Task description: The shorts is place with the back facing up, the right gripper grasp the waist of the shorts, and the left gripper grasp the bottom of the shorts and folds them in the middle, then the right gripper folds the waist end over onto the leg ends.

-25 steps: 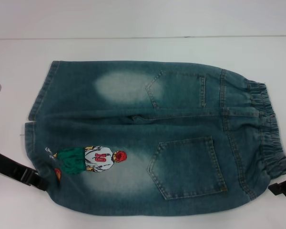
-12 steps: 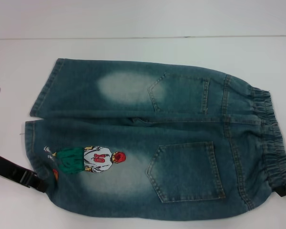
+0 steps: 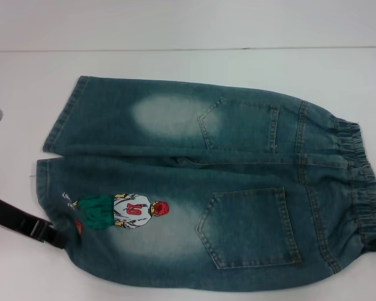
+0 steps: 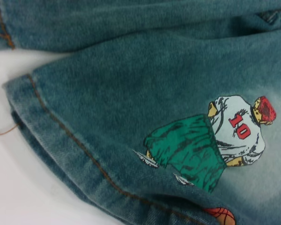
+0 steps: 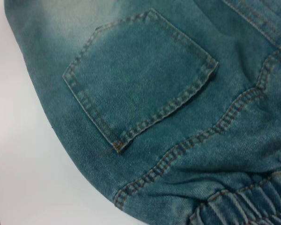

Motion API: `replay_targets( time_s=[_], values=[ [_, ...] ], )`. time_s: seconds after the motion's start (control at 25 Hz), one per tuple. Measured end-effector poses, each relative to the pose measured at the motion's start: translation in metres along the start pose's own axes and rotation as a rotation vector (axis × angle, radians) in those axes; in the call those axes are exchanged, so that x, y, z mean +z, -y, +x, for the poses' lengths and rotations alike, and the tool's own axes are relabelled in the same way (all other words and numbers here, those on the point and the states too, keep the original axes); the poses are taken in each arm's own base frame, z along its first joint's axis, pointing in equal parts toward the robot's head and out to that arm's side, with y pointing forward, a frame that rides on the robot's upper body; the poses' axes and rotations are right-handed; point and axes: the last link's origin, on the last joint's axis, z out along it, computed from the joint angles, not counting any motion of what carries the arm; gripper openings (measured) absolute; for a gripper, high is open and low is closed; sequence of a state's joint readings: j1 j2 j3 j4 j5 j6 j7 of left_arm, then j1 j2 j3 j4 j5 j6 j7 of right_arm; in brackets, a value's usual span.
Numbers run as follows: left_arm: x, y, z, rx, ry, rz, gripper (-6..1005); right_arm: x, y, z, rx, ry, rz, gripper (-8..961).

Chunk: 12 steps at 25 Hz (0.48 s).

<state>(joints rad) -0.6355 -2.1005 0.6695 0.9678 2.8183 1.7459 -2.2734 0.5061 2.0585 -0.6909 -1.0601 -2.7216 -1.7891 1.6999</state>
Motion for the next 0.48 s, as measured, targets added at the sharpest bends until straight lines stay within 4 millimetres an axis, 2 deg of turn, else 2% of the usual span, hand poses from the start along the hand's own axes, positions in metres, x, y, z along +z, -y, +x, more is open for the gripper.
replay_targets(
  time_s=[0.08,0.48],
  values=[
    [0.0,-0.001,0.003,0.0,-0.021,-0.005,61,-0.001,0.0,0.001,-0.005,0.02,0.0,58],
    [-0.006,-0.004,0.024,0.014,-0.183,-0.046,61,-0.018,-0.002,0.008,-0.037,0.268,0.014,58]
  ],
)
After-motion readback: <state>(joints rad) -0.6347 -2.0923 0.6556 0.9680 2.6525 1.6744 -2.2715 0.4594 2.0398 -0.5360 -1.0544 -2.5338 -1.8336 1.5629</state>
